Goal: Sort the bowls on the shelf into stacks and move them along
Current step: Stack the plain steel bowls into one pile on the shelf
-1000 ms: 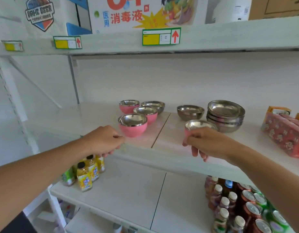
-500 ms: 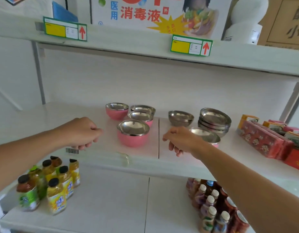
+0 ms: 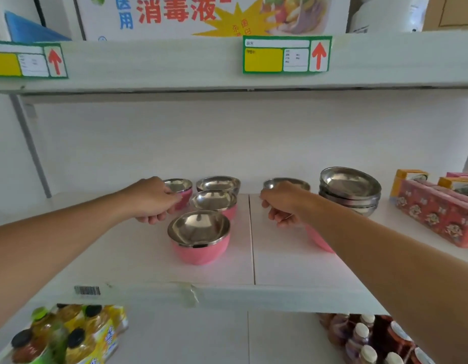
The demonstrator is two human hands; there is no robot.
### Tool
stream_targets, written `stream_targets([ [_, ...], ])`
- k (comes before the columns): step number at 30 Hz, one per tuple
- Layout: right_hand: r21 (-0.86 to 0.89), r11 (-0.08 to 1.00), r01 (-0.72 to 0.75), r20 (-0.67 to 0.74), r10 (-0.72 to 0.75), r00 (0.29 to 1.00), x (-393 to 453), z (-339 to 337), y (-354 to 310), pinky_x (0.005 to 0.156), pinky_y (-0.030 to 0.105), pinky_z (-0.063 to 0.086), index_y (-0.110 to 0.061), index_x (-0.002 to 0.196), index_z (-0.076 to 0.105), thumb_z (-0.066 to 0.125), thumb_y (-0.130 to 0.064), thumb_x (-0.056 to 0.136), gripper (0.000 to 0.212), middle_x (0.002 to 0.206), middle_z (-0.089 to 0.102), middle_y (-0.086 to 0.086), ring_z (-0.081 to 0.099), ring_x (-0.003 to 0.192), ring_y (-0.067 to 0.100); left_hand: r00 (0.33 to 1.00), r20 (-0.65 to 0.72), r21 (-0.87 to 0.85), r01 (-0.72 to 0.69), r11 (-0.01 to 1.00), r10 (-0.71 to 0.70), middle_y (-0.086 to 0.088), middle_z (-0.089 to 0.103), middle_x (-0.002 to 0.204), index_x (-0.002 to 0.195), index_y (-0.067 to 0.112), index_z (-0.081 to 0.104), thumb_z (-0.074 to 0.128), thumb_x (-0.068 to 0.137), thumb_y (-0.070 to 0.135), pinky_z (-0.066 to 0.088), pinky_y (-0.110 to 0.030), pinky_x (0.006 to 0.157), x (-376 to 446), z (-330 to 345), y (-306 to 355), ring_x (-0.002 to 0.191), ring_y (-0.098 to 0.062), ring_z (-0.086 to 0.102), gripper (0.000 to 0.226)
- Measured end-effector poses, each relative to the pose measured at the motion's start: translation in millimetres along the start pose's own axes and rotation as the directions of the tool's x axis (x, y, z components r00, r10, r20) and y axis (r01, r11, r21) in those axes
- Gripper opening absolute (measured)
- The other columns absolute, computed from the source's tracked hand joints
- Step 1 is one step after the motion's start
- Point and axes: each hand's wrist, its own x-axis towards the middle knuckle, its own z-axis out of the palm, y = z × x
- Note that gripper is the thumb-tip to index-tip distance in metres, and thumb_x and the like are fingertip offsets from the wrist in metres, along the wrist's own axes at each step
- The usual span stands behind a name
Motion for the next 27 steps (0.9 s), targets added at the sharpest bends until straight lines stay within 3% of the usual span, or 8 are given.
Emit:
stream_targets([
  [5,0.012,1.0,-0.007,-0.01,0.007,1.0,23.8,17.8,8.5,0.04,0.024,0.052,-0.005,0.102,0.069,0.056,-0.03,0.1,0.029,0.056,0.069,0.008,0.054,0.027,0.013,0.999,0.029,-0.035,-0.024,0.999,0.025,-0.001,0.07,0.054,0.081,0.007,0.079,0.058,0.1,0.036,0.045,-0.02,0.042,38.9,4.2,24.1,0.037,-0.015,0.056,0.041],
  [9,0.049,0.996,-0.073,-0.048,0.076,0.996,37.8,18.2,12.8,0.041,0.024,0.051,-0.008,0.097,0.068,0.054,-0.032,0.1,0.028,0.042,0.062,0.003,0.052,0.027,0.014,0.995,0.027,-0.038,-0.092,0.995,0.093,-0.019,0.079,0.067,0.085,-0.001,0.08,0.056,0.101,0.034,0.048,-0.027,0.052,73.3,4.0,33.3,0.046,-0.022,0.056,0.045],
  [12,0.049,0.991,-0.125,-0.12,0.13,0.984,41.2,13.6,13.5,0.038,0.023,0.049,-0.008,0.094,0.067,0.053,-0.033,0.101,0.029,0.057,0.065,0.007,0.052,0.024,0.014,0.986,0.041,-0.047,-0.158,0.986,0.16,-0.02,0.08,0.07,0.085,-0.001,0.079,0.057,0.1,0.029,0.047,-0.028,0.054,102.2,2.1,34.3,0.047,-0.023,0.056,0.04],
  [15,-0.005,0.984,-0.177,-0.182,0.173,0.968,38.7,9.9,13.4,0.037,0.02,0.047,-0.01,0.092,0.067,0.053,-0.036,0.1,0.03,0.066,0.066,0.009,0.053,0.027,0.015,0.971,0.068,0.057,-0.234,0.971,0.23,-0.02,0.083,0.075,0.083,0.004,0.08,0.056,0.1,0.028,0.051,-0.028,0.059,127.8,2.1,33.4,0.052,-0.024,0.062,0.039],
  [19,0.061,0.969,-0.239,-0.268,0.247,0.931,41.9,4.2,18.1,0.039,0.02,0.045,-0.004,0.108,0.07,0.049,-0.032,0.106,0.035,0.071,0.066,0.013,0.052,0.034,0.018,0.955,0.04,0.162,-0.296,0.942,0.293,-0.02,0.081,0.08,0.087,0.003,0.077,0.056,0.105,0.032,0.049,-0.031,0.064,166.2,5.0,29.9,0.059,-0.027,0.063,0.041],
  [21,0.144,0.956,-0.257,-0.296,0.29,0.91,44.9,3.1,22.4,0.04,0.018,0.042,-0.007,0.111,0.066,0.049,-0.039,0.108,0.037,0.074,0.063,0.011,0.048,0.028,0.015,0.944,0.045,0.214,-0.328,0.92,0.326,-0.016,0.074,0.082,0.089,0.002,0.072,0.054,0.108,0.035,0.048,-0.032,0.068,183.3,10.1,27.3,0.069,-0.028,0.063,0.042],
  [23,0.213,0.941,-0.262,-0.326,0.322,0.889,48.0,1.3,24.8,0.044,0.019,0.041,-0.01,0.114,0.064,0.046,-0.046,0.108,0.041,0.08,0.058,0.008,0.048,0.037,0.016,0.937,0.079,0.243,-0.35,0.905,0.341,-0.014,0.073,0.088,0.095,0.002,0.072,0.054,0.109,0.035,0.051,-0.036,0.078,197.4,18.2,25.3,0.084,-0.031,0.067,0.04],
  [27,0.14,0.936,-0.324,-0.418,0.353,0.837,60.0,-5.0,28.7,0.046,0.024,0.051,-0.012,0.123,0.059,0.042,-0.052,0.107,0.047,0.087,0.063,0.011,0.057,0.055,0.022,0.938,0.134,0.294,-0.345,0.891,0.319,-0.017,0.073,0.108,0.111,-0.001,0.072,0.05,0.112,0.036,0.05,-0.037,0.086,216.2,33.6,23.1,0.106,-0.036,0.068,0.043],
])
